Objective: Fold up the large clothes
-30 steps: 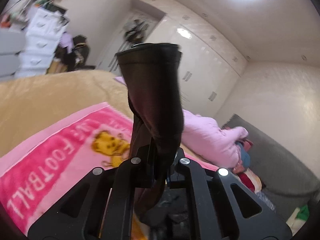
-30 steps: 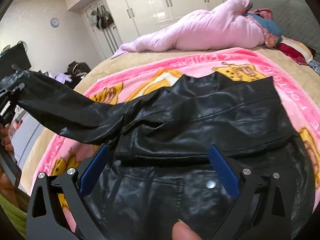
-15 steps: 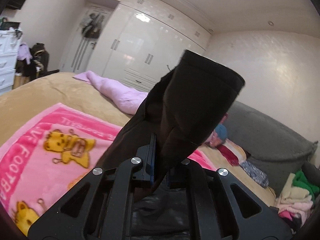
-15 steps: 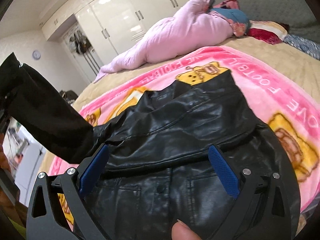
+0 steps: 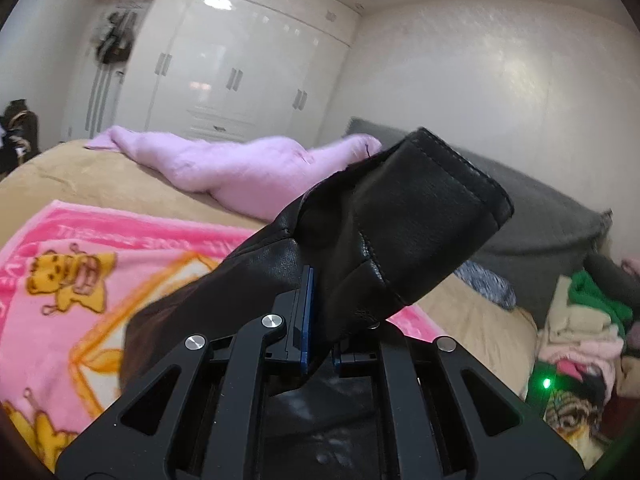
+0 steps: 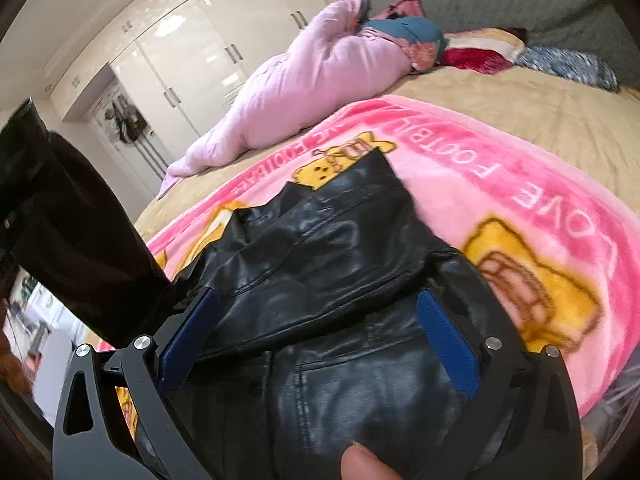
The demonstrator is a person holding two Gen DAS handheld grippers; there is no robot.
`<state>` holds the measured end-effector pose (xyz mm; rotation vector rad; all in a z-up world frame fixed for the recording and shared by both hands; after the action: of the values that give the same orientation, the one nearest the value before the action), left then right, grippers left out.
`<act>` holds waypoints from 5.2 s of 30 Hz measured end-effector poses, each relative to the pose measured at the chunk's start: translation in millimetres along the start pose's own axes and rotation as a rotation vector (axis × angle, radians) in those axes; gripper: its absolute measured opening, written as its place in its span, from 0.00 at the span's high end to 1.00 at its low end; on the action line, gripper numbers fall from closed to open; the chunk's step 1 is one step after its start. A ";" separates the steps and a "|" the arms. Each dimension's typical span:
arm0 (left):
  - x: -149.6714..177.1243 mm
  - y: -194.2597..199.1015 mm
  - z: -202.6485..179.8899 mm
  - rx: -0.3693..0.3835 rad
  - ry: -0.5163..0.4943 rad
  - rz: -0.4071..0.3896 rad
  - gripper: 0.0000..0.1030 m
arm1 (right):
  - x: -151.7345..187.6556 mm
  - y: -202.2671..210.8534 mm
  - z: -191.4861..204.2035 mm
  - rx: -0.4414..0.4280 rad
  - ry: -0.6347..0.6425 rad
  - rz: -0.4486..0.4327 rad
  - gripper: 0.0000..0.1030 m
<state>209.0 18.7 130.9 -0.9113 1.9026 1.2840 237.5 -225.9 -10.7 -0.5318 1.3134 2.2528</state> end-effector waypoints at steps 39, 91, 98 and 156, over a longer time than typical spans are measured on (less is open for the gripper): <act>187.0 -113.7 -43.5 0.045 -0.312 0.505 0.09 | 22.1 -62.8 -41.6 -0.163 -0.261 0.265 0.18; 125.8 -184.5 152.4 -0.277 0.136 0.480 0.09 | -69.6 -103.0 -15.5 0.066 0.124 0.124 0.68; 123.6 -178.8 149.4 -0.260 0.141 0.464 0.09 | -79.6 -75.4 -19.7 0.035 0.082 0.047 0.59; 148.2 -126.5 94.5 -0.136 0.193 0.467 0.09 | -10.8 -111.3 33.5 0.041 0.307 0.261 0.44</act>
<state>247.1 45.9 -80.6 -0.6970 2.2942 1.6608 307.4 -151.1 -66.7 -0.7539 1.6601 2.4163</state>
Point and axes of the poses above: each gripper's, at about its wrist camera, not at the fingertips, and y roughly against the way its jaws point, z to its left, x to its underside, the point moved 8 cm from there along -y, roughly the way its jaws point, and after that the axes turned 12 degrees about z, right-handed, at the moved point
